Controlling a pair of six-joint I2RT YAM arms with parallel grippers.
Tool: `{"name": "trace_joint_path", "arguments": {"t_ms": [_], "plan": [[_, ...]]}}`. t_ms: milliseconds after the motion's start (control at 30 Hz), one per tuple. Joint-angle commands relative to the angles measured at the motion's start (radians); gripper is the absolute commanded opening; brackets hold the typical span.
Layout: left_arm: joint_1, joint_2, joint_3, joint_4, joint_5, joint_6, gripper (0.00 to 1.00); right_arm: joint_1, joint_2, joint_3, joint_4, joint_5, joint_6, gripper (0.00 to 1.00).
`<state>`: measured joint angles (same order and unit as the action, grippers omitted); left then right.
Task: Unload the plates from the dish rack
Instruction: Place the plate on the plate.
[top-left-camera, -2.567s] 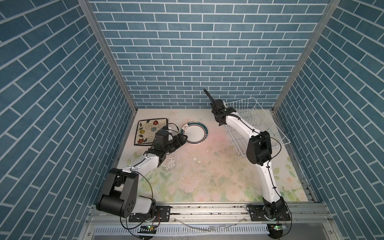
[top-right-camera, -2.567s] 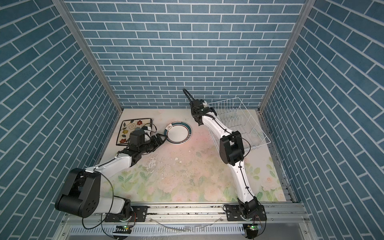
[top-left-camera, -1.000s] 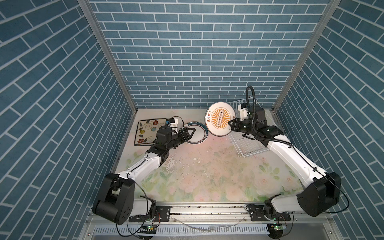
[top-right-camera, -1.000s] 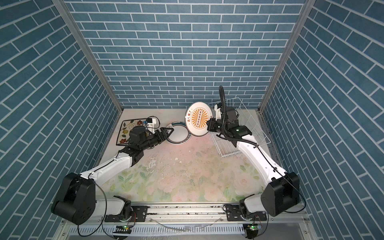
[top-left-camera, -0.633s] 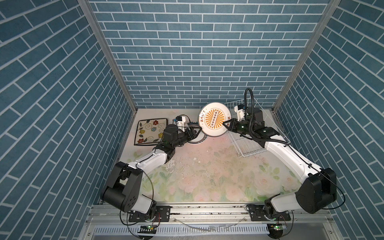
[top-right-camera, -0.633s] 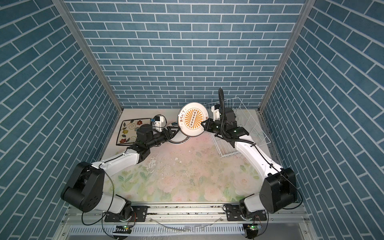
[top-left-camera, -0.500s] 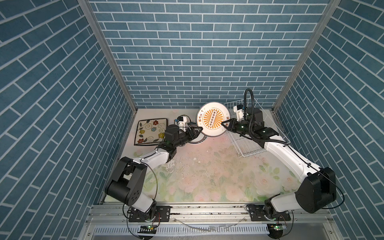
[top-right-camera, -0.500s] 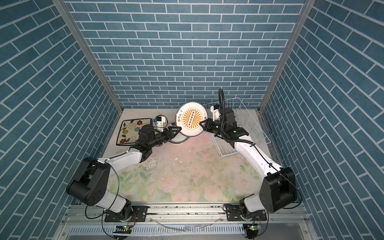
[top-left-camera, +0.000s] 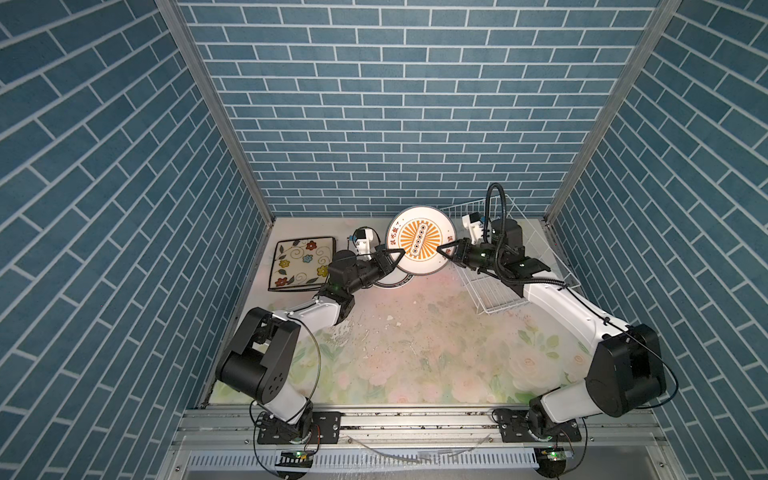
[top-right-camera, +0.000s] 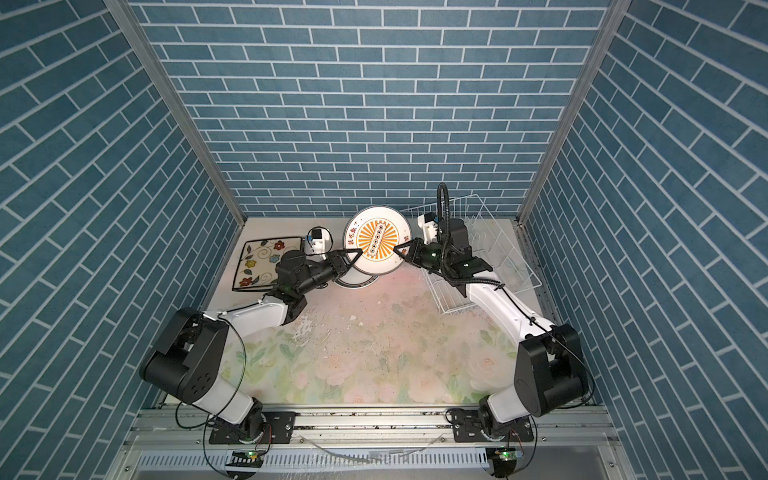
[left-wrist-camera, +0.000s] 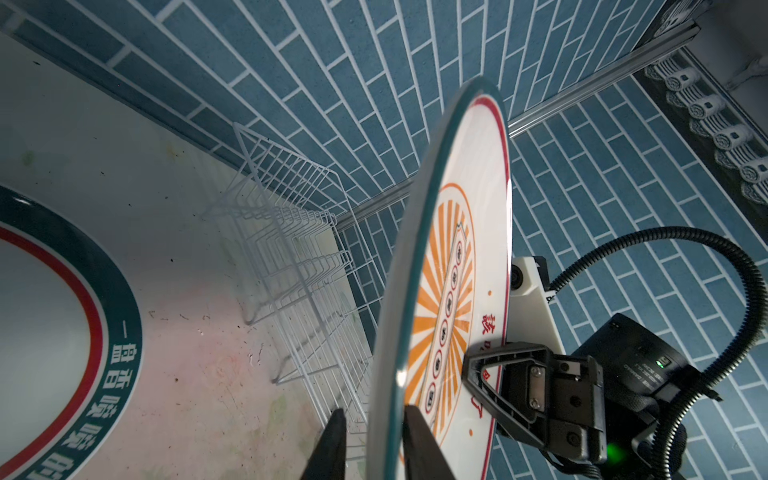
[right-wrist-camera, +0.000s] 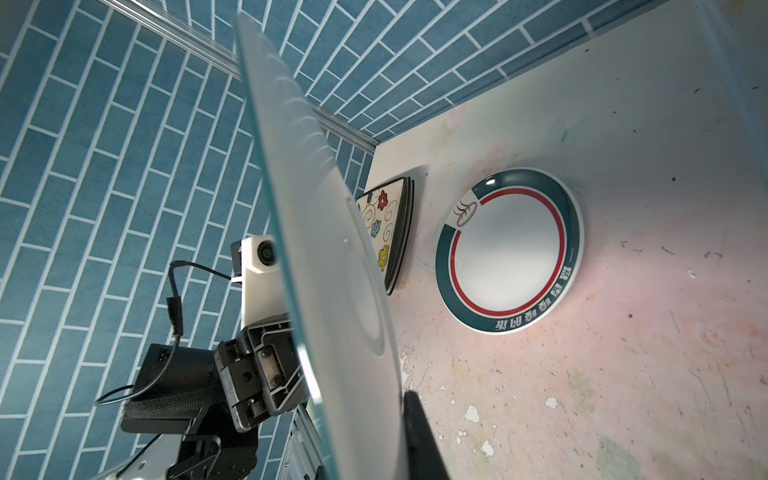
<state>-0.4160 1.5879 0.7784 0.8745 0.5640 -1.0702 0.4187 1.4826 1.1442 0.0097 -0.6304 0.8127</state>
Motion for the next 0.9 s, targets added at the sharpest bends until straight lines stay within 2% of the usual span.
{"name": "trace_joint_path", "arguments": {"t_ms": [0,133,200,267,333,433,567,733,867], "plan": [[-0.003,0.007,-0.008,0.043,0.002,-0.002,0.16,-0.009,-0.001,-0.021,0.092,-0.057,0.036,0.00],[-0.002,0.005,-0.010,0.035,-0.006,0.003,0.00,-0.016,0.009,-0.019,0.096,-0.081,0.037,0.00],[0.000,0.004,-0.010,0.030,-0.009,0.004,0.00,-0.021,0.012,-0.018,0.098,-0.094,0.037,0.15],[0.003,0.001,-0.008,0.020,-0.010,0.007,0.00,-0.030,0.011,-0.019,0.096,-0.106,0.040,0.37],[0.009,-0.004,-0.005,0.009,-0.012,0.011,0.00,-0.044,0.004,-0.019,0.082,-0.105,0.040,0.54],[0.022,-0.015,-0.004,-0.017,-0.020,0.017,0.00,-0.072,-0.021,-0.028,0.051,-0.080,0.033,0.70],[0.040,-0.044,0.004,-0.120,-0.050,0.058,0.00,-0.108,-0.063,-0.034,-0.024,-0.030,-0.014,0.86],[0.066,-0.086,0.010,-0.308,-0.141,0.122,0.00,-0.141,-0.107,-0.027,-0.145,0.048,-0.099,0.92],[0.094,-0.093,0.005,-0.371,-0.184,0.148,0.00,-0.161,-0.133,-0.033,-0.191,0.072,-0.138,0.93]]}}
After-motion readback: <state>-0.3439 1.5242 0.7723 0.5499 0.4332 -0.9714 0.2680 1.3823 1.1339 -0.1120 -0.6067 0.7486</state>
